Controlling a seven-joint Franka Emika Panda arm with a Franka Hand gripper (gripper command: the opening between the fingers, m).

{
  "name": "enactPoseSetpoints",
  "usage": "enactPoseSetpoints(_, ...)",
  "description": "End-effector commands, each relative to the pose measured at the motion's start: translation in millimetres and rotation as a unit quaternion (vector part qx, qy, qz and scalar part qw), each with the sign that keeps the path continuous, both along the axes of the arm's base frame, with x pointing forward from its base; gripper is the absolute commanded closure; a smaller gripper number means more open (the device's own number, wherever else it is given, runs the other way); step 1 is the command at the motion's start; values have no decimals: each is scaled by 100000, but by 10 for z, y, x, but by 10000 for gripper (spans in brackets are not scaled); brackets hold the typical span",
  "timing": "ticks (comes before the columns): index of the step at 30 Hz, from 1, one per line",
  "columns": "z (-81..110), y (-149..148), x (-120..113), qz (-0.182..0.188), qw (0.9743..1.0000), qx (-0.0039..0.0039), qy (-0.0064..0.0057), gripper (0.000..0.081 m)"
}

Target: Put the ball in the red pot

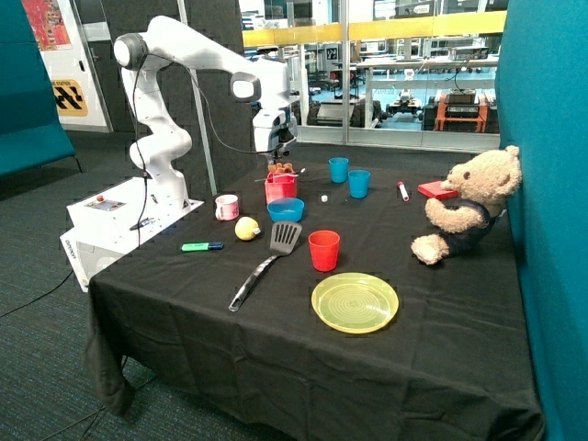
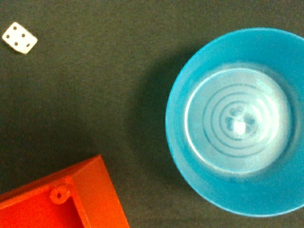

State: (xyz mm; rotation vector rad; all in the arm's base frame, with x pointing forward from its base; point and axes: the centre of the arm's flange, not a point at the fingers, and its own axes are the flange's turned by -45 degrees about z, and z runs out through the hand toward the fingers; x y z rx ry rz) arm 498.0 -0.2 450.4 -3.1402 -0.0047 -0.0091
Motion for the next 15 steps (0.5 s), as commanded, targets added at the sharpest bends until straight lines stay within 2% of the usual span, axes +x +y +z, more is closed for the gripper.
enactPoseSetpoints(1, -4, 2, 20, 2315, 99973, -74, 289, 0)
enactPoseSetpoints(4, 14, -96, 1, 2217, 99975, -74, 289, 0)
enactPoseSetpoints(5, 19, -123, -4, 2099, 99978, -73, 289, 25)
enactPoseSetpoints(6, 24, -151, -9, 1956, 99980, -73, 289, 128)
enactPoseSetpoints(8, 34, -209, -16, 1398, 99990, -71, 290, 207)
enactPoseSetpoints(15, 38, -333, -35, 1403, 99990, -71, 290, 257)
